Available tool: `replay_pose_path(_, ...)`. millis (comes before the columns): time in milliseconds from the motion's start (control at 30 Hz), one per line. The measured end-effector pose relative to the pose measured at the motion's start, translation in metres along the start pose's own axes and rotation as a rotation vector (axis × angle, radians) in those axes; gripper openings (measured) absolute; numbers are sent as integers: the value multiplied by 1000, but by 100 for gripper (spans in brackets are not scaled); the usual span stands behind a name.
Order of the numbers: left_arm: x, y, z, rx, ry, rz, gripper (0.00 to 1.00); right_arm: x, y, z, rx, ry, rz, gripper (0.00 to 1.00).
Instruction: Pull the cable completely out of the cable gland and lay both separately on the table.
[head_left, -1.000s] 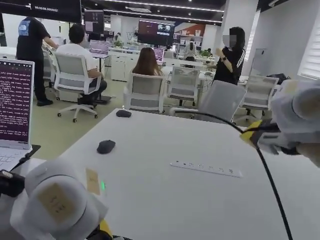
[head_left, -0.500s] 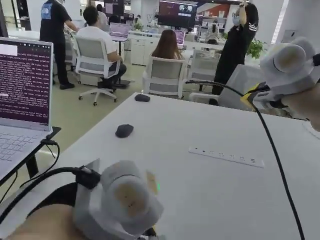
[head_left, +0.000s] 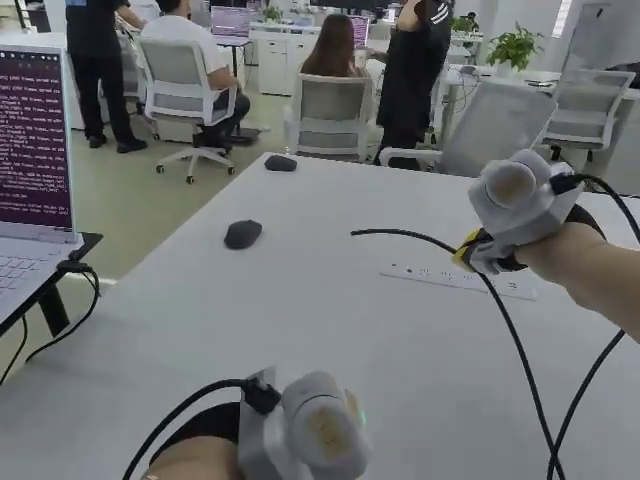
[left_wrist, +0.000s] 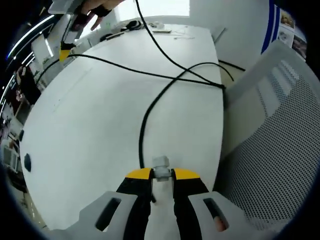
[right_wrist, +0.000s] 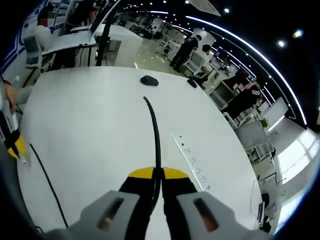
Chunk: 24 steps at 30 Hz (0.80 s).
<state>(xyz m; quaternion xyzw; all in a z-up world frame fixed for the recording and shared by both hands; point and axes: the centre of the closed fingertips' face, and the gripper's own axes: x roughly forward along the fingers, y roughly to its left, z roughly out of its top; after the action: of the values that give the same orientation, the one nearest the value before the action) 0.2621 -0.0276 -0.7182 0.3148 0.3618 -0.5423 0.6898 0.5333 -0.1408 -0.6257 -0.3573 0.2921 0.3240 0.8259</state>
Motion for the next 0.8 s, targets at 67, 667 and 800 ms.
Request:
replay_pose_path(67,3,-4,-7,34,44,-16,16,17,7,-11,-11,34,26,3)
replay_pose_path(667,5,-18,-11,107,75,-111,33,83,58,-30,-12,96,156,3)
replay_pose_path(800,-7,15,-1,30,13,-36,27,86,65,-33,-22,102,174,3)
